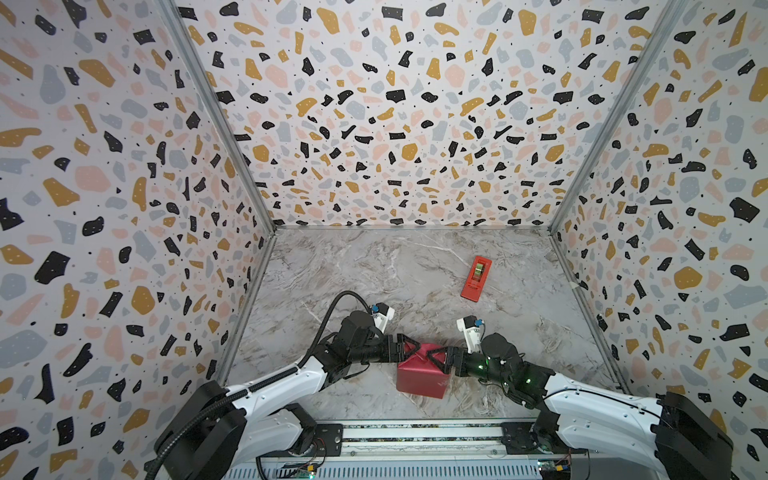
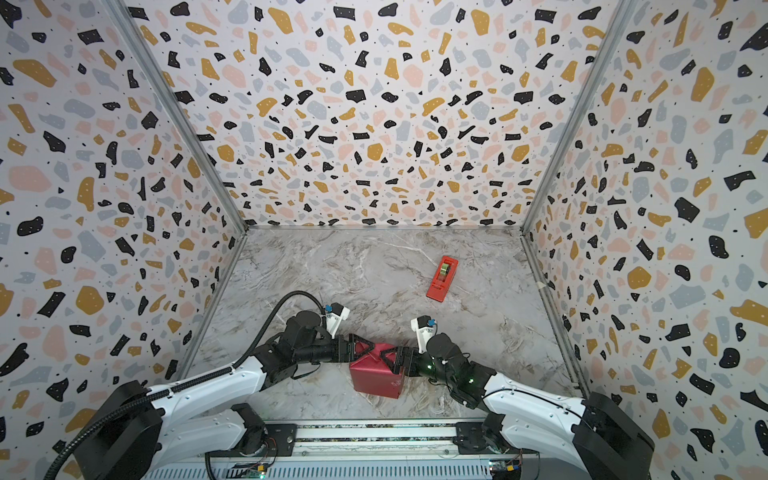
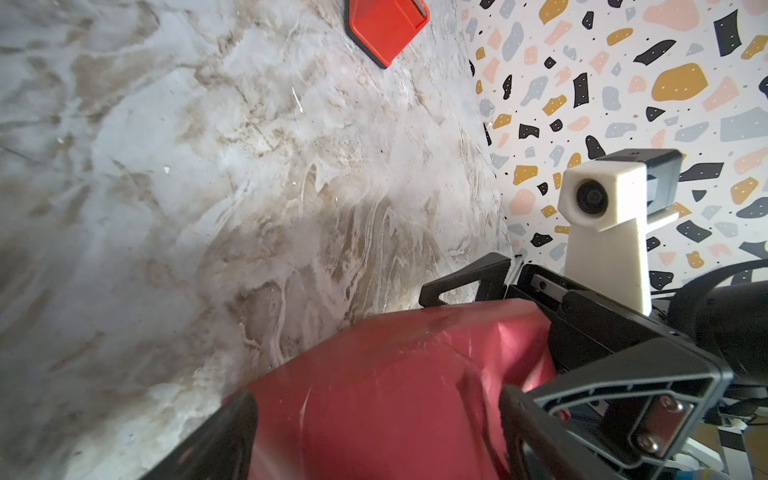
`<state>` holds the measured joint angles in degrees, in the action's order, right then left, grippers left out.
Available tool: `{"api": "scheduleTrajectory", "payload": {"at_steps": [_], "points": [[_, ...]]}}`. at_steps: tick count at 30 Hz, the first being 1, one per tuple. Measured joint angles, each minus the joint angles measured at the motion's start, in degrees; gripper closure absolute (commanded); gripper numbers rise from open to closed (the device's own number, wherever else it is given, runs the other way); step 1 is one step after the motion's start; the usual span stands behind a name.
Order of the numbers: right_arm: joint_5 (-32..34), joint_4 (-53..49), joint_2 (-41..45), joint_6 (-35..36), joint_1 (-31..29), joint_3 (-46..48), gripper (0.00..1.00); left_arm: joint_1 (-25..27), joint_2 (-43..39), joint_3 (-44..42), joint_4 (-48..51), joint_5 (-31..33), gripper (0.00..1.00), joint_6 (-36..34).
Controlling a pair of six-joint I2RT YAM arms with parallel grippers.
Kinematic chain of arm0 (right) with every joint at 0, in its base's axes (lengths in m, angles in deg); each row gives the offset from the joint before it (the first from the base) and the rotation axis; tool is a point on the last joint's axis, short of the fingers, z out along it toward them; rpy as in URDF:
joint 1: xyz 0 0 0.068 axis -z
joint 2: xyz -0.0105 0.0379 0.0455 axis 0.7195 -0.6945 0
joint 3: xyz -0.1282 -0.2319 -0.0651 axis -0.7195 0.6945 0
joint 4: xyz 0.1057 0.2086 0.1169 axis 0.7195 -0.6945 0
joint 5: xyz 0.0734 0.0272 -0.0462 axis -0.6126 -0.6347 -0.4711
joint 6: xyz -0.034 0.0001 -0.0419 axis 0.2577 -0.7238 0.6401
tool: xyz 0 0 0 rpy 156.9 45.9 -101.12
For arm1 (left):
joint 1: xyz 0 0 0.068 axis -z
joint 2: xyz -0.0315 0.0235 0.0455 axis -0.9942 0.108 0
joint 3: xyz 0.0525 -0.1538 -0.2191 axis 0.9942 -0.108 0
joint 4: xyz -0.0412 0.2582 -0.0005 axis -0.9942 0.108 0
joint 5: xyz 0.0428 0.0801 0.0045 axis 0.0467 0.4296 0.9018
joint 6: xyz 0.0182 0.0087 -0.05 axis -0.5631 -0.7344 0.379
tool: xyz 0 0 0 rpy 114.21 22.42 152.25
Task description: Wrap the gift box in paper
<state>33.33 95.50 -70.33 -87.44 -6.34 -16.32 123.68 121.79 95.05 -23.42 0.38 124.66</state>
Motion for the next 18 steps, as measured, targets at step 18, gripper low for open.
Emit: {"api": "scheduleTrajectory", "payload": {"at_steps": [18], "points": [[-2.43,-4.96,0.72,3.5,2.71,-3.32,0.02,-0.02,-0.13,-4.37,-6.58,-1.14,0.17,1.53]]}}
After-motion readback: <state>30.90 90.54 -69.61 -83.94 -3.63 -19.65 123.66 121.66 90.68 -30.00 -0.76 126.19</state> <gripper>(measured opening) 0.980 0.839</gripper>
